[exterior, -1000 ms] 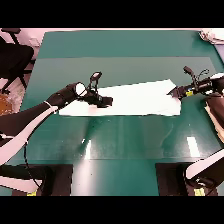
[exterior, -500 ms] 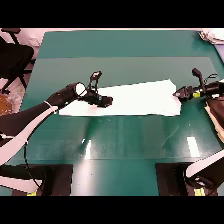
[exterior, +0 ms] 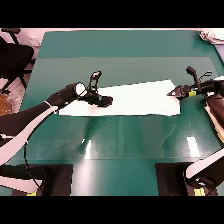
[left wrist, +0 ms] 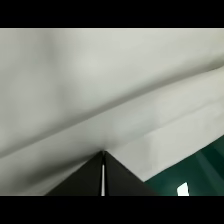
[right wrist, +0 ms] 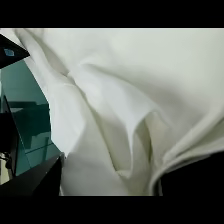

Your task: Fold the shirts.

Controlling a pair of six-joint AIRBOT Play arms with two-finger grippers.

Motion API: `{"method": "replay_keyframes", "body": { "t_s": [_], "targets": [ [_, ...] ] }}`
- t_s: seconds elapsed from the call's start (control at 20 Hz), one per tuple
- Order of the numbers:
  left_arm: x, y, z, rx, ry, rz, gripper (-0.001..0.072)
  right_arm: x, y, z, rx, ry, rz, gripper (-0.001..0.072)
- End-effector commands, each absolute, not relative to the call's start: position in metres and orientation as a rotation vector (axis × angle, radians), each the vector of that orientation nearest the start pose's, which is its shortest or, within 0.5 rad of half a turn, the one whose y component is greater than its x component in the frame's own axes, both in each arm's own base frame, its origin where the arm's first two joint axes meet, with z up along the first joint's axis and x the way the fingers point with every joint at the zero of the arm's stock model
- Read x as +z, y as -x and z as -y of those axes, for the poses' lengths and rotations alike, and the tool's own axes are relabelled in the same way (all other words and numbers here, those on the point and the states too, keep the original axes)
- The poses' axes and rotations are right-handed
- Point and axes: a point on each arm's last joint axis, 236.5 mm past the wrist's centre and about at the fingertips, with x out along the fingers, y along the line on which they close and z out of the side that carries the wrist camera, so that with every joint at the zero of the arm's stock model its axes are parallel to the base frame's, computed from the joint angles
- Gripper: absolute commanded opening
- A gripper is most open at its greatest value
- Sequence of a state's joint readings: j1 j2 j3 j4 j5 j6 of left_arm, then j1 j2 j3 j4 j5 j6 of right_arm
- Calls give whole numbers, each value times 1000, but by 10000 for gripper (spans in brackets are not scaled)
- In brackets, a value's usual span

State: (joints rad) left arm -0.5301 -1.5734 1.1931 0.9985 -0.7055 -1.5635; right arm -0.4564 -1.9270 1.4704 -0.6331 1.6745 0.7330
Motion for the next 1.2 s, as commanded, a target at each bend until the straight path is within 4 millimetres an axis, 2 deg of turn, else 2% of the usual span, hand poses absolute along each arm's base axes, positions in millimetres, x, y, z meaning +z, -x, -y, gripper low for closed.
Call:
{"method": "replay_keyframes", "body": {
  "t_s": [0.0, 0.05, 0.1, 0.2, 0.35, 0.5, 0.65, 0.8, 0.95, 1.1, 1.15],
  "targets": [
    [-44, -384, 321, -563, 296, -1179, 22, -48, -409, -11, 914, -657, -1270, 501],
    [-44, -386, 321, -560, 297, -1174, 22, -50, -408, -10, 910, -650, -1277, 206],
    [-46, -387, 320, -556, 293, -1171, 22, -50, -410, -9, 905, -650, -1270, 20],
    [-55, -388, 319, -548, 285, -1182, 22, -47, -414, -11, 907, -664, -1250, 15],
    [-66, -385, 318, -540, 280, -1208, 22, -27, -419, -20, 953, -722, -1191, 15],
    [-66, -383, 322, -542, 313, -1220, 22, -2, -420, -28, 978, -731, -1157, 14],
    [-63, -381, 332, -557, 317, -1202, 22, 25, -418, -43, 999, -666, -1140, 14],
    [-65, -377, 350, -580, 302, -1171, 22, 54, -412, -67, 1019, -610, -1138, 14],
    [-79, -365, 363, -596, 283, -1195, 22, 84, -403, -94, 1044, -544, -1124, 14],
    [-79, -364, 370, -597, 298, -1185, 22, 116, -393, -126, 1092, -486, -1081, 14],
    [-77, -366, 371, -595, 312, -1182, 22, 132, -390, -138, 1123, -489, -1043, 14]
  ]
}}
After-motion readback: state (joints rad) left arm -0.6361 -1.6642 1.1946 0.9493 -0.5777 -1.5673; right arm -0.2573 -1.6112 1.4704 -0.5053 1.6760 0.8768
